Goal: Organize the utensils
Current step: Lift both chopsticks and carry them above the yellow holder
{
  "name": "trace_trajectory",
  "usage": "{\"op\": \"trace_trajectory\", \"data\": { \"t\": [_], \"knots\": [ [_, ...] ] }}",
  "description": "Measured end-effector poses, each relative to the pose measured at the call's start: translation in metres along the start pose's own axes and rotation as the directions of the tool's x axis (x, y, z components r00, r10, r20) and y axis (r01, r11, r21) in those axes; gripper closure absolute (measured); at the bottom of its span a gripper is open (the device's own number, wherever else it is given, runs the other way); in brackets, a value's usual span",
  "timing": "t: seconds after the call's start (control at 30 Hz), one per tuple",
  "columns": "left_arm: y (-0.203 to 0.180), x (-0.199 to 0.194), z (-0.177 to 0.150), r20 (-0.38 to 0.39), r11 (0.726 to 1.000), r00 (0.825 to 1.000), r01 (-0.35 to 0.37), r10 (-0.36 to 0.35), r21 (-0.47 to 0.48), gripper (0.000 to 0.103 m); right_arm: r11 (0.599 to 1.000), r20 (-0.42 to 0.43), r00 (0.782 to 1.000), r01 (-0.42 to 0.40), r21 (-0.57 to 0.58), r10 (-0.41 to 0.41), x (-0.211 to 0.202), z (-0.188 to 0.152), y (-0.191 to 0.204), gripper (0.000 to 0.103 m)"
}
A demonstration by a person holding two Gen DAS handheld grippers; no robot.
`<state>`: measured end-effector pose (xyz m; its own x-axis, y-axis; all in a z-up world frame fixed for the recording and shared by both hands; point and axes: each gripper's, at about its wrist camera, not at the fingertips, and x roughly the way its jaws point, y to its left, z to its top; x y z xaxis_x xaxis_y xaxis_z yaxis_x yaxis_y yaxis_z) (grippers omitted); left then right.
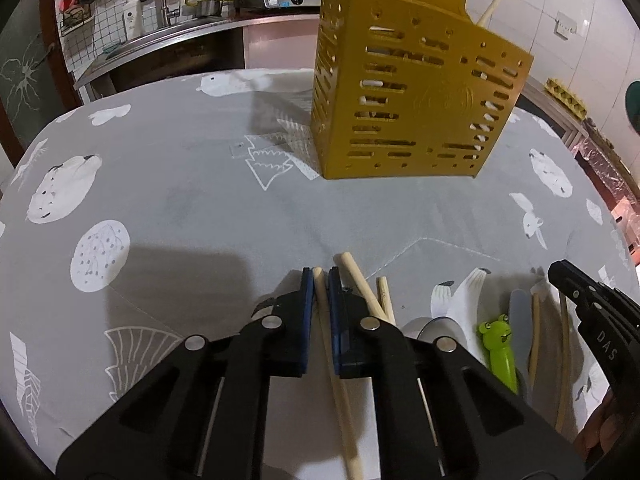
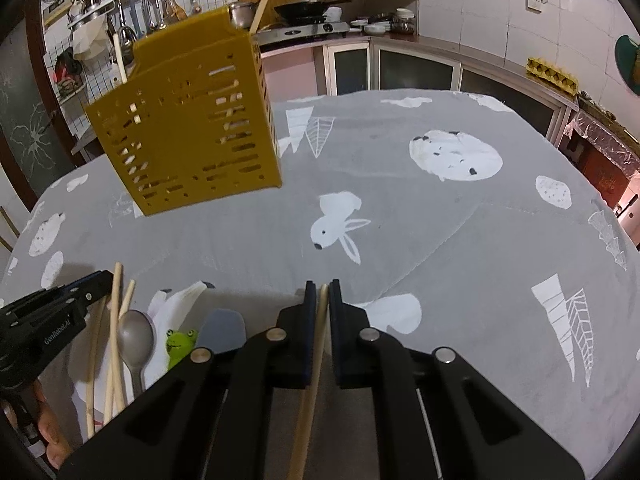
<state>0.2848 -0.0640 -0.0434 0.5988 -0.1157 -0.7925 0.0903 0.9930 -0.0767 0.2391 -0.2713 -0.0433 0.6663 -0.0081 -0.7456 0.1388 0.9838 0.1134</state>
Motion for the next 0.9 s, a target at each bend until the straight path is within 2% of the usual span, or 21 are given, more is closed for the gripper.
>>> {"op": "trace_trajectory", "data": {
  "t": [0.27, 0.43, 0.6, 0.8, 0.9],
  "knots": [
    [0.003, -0.042, 0.009, 0.114, 0.999, 0.993, 0.034, -0.034, 0.001, 0.098, 1.0, 0.097, 0.995, -0.028, 0.009, 0.027, -0.031, 0.013, -0.001, 0.098],
    [0.005, -0.081, 0.016, 0.22, 0.998, 0.974, 0.056, -0.055, 0.003, 0.098, 0.999, 0.195, 0.98, -0.037, 0.002, 0.036, -0.059, 0.022, -0.001, 0.098],
    [0.008, -0.119, 0.016, 0.345, 0.999, 0.938, 0.048, -0.049, 0.011, 0.098, 0.999, 0.306, 0.951, -0.053, 0.003, 0.05, -0.087, 0.026, -0.003, 0.098],
    [0.009, -0.156, 0.005, 0.466, 0.999, 0.884, 0.032, -0.042, 0.03, 0.099, 0.997, 0.434, 0.898, -0.083, 0.006, 0.072, -0.118, 0.022, -0.007, 0.098],
    [0.009, -0.167, 0.0, 0.501, 0.999, 0.864, 0.03, -0.043, 0.034, 0.099, 0.996, 0.483, 0.872, -0.085, -0.013, 0.081, -0.13, 0.017, -0.005, 0.098]
  ]
}}
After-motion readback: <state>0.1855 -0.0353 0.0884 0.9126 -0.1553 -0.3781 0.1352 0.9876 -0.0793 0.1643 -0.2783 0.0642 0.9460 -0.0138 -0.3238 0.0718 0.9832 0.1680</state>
